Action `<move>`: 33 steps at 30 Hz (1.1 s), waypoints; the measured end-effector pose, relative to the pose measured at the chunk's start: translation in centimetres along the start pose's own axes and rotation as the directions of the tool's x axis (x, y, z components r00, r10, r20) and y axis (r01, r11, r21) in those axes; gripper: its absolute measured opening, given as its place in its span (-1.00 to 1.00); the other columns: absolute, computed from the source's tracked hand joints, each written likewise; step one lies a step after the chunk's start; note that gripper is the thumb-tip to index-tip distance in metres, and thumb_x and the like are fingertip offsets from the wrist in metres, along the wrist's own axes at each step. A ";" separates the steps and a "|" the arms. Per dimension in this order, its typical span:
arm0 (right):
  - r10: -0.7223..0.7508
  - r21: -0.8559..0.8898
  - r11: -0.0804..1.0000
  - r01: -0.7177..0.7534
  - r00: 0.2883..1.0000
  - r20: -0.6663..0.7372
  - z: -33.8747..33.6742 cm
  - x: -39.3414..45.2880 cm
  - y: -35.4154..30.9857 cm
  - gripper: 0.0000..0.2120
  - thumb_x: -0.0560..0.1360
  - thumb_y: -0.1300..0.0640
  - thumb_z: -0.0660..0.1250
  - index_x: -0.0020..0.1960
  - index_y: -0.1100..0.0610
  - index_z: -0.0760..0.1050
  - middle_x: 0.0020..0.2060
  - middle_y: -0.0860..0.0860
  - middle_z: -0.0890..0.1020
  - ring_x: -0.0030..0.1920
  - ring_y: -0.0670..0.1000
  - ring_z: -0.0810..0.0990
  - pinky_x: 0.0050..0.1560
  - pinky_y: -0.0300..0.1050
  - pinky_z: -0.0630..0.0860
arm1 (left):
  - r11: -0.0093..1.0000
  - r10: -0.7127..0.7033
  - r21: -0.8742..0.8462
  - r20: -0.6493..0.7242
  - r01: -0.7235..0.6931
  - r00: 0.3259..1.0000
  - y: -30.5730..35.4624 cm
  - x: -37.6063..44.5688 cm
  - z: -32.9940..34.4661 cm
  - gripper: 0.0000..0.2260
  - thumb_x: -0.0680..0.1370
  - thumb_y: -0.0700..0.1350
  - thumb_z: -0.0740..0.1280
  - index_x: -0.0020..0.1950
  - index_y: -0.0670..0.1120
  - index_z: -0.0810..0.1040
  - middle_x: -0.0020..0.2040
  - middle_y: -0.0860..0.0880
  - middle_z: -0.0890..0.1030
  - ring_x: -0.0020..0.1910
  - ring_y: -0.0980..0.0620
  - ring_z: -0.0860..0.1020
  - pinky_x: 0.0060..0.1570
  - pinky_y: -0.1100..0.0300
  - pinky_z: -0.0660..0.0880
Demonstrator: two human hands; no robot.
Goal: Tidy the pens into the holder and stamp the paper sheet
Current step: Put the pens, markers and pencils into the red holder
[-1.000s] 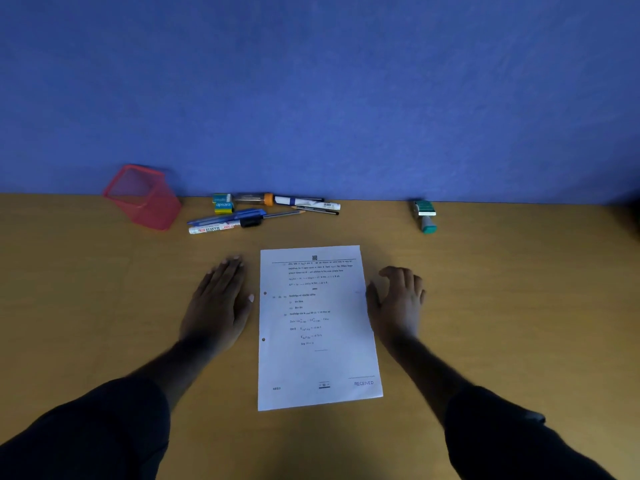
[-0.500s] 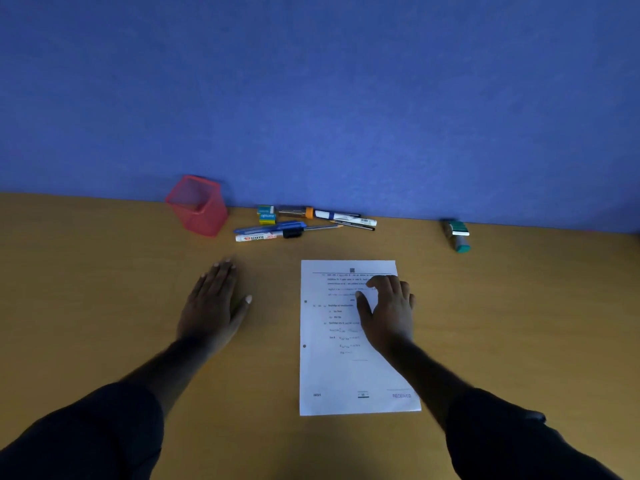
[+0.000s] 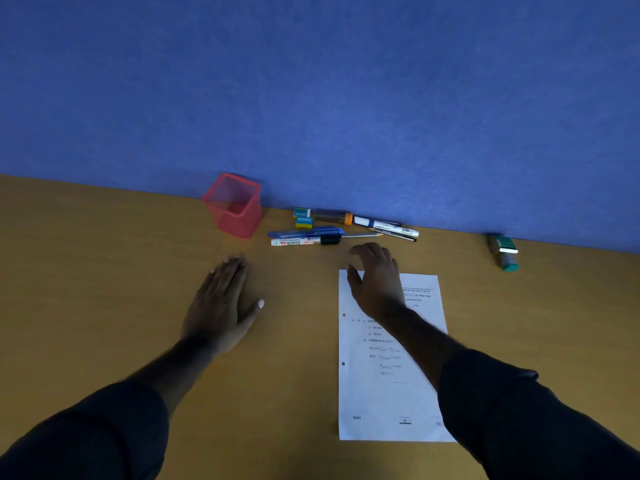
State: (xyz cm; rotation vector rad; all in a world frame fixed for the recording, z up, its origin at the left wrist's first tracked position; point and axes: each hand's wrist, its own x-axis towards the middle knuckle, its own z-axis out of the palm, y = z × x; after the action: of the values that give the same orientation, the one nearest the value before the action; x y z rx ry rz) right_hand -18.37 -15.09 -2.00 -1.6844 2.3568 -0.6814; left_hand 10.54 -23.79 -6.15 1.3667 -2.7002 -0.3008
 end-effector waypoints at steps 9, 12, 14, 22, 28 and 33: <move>-0.028 -0.112 0.993 0.049 0.982 0.187 2.4 6.9 -2.7 -0.48 0.49 0.15 0.32 0.42 0.03 0.32 0.38 0.05 0.41 0.36 0.14 0.37 0.31 0.11 0.34 | 1.000 -0.013 0.022 0.014 0.013 1.000 -0.4 0.2 0.6 -0.26 0.58 0.29 0.02 0.62 -0.17 0.11 0.64 -0.08 0.10 0.63 -0.03 0.08 0.59 -0.01 0.08; -0.028 -0.187 0.980 0.071 0.974 0.224 3.0 7.6 -2.5 -0.54 0.51 0.07 0.34 0.38 0.04 0.37 0.36 0.08 0.40 0.35 0.14 0.36 0.30 0.14 0.37 | 1.000 -0.012 0.029 0.014 0.011 1.000 -0.7 0.3 0.8 -0.28 0.60 0.28 0.03 0.62 -0.16 0.10 0.65 -0.08 0.09 0.63 -0.02 0.07 0.59 -0.01 0.09; -0.033 -0.189 0.979 0.077 0.973 0.228 3.1 7.9 -2.5 -0.58 0.51 0.05 0.35 0.35 0.07 0.42 0.33 0.09 0.42 0.32 0.14 0.38 0.28 0.12 0.41 | 1.000 -0.013 0.029 0.019 0.013 1.000 -0.8 0.3 1.0 -0.28 0.60 0.28 0.04 0.62 -0.16 0.09 0.65 -0.08 0.09 0.63 -0.02 0.06 0.59 -0.02 0.10; -0.084 -0.216 0.967 0.136 0.969 0.232 2.4 7.8 -3.0 -0.72 0.56 0.07 0.29 0.25 0.11 0.50 0.17 0.10 0.56 0.20 0.12 0.48 0.18 0.04 0.43 | 1.000 -0.014 0.003 0.009 0.014 1.000 -0.8 0.1 1.1 -0.28 0.61 0.28 0.06 0.62 -0.15 0.09 0.65 -0.07 0.09 0.63 -0.02 0.06 0.59 -0.01 0.10; -0.107 -0.078 0.988 0.131 0.960 0.261 0.5 7.3 -3.9 -0.86 0.58 0.11 0.26 0.07 0.14 0.54 -0.03 0.09 0.59 -0.09 0.05 0.55 -0.15 -0.06 0.52 | 1.000 -0.012 0.004 0.010 0.011 1.000 -0.6 0.1 0.9 -0.28 0.60 0.28 0.04 0.62 -0.16 0.09 0.65 -0.07 0.09 0.63 -0.01 0.05 0.59 0.00 0.08; -0.140 0.037 0.990 0.135 0.972 0.188 -2.4 7.2 -4.9 -0.84 0.57 0.21 0.23 0.12 0.13 0.50 -0.09 0.07 0.55 -0.17 0.00 0.49 -0.22 -0.16 0.35 | 1.000 -0.006 -0.003 0.005 0.006 1.000 -0.5 0.2 0.6 -0.28 0.59 0.27 0.04 0.61 -0.18 0.13 0.64 -0.10 0.13 0.62 -0.04 0.10 0.59 -0.01 0.09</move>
State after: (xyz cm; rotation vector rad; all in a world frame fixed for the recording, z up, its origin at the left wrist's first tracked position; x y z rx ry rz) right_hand -17.68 -22.37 3.25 -1.8272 2.1108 -0.5401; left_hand 10.69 -24.15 -6.82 1.3759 -2.6987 -0.3089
